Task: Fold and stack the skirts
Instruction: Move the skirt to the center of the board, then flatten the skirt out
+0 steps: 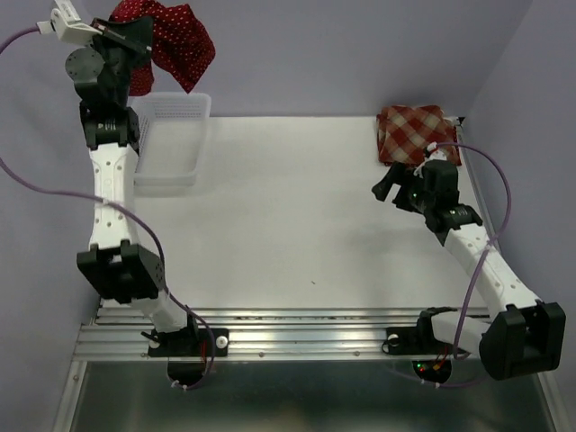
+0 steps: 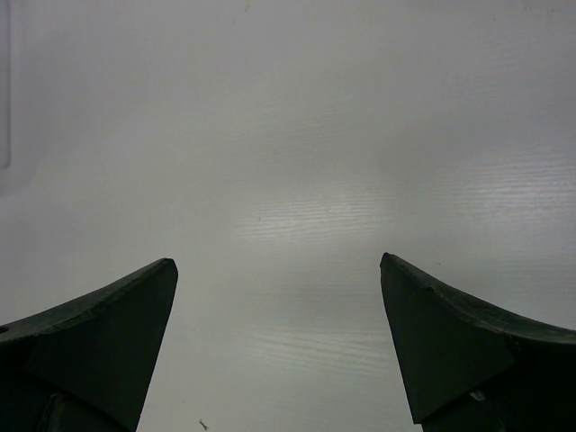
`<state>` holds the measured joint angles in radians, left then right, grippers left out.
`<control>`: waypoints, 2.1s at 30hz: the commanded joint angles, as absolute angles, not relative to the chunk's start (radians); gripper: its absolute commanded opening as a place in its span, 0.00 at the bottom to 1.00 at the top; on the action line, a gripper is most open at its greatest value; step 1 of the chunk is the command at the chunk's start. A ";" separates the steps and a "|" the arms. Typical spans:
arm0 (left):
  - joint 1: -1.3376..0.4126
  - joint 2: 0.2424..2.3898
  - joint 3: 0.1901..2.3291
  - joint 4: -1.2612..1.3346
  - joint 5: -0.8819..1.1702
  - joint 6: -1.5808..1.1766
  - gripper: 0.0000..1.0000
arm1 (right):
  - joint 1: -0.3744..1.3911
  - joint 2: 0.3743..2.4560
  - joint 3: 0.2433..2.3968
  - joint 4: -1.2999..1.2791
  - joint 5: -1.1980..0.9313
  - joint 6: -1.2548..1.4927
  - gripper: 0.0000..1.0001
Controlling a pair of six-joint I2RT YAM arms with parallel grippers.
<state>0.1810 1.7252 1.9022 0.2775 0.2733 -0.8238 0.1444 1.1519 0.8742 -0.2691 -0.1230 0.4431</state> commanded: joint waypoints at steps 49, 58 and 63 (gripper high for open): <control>-0.413 1.031 0.426 -0.124 -0.146 -0.925 0.73 | 0.624 1.239 0.770 -0.374 -0.072 0.471 1.00; -0.403 1.135 0.406 -0.008 -0.084 -0.893 0.42 | 0.635 1.509 0.891 -0.287 -0.037 0.451 1.00; -0.402 1.195 0.445 -0.014 -0.084 -0.877 0.00 | 0.635 1.575 0.911 -0.316 0.080 0.474 0.90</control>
<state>-0.4084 1.1728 0.4191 -0.0330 -0.0864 -0.9066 0.6331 1.5478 0.8700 -0.3359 -0.0074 0.4652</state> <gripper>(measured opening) 0.032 0.974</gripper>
